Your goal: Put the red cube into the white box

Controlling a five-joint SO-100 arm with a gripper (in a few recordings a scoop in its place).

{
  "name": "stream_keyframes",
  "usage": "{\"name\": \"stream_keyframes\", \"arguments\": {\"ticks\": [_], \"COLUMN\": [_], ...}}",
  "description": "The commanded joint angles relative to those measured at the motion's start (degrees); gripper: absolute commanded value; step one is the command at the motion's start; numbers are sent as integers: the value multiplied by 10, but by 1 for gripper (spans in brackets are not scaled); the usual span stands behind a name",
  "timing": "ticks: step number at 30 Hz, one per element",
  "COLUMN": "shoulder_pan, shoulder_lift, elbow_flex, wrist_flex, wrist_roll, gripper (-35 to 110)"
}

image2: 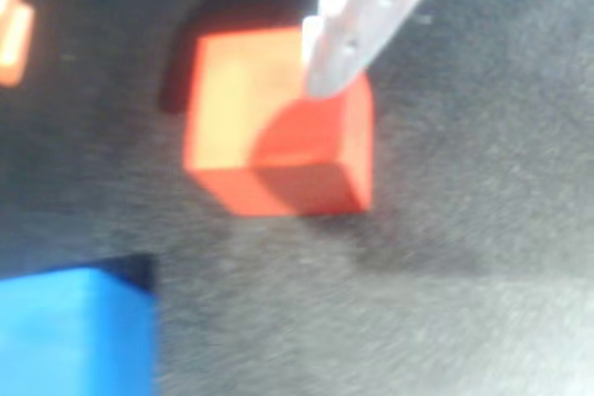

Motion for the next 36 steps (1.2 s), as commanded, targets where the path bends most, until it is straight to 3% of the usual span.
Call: {"name": "stream_keyframes", "arguments": {"ticks": [1,36], "shoulder_pan": [-7,-7], "shoulder_lift": [28,10], "elbow_flex": [16,110], "wrist_flex": [-27,-149], "wrist_roll": [-6,-25], "gripper": [23,27]}}
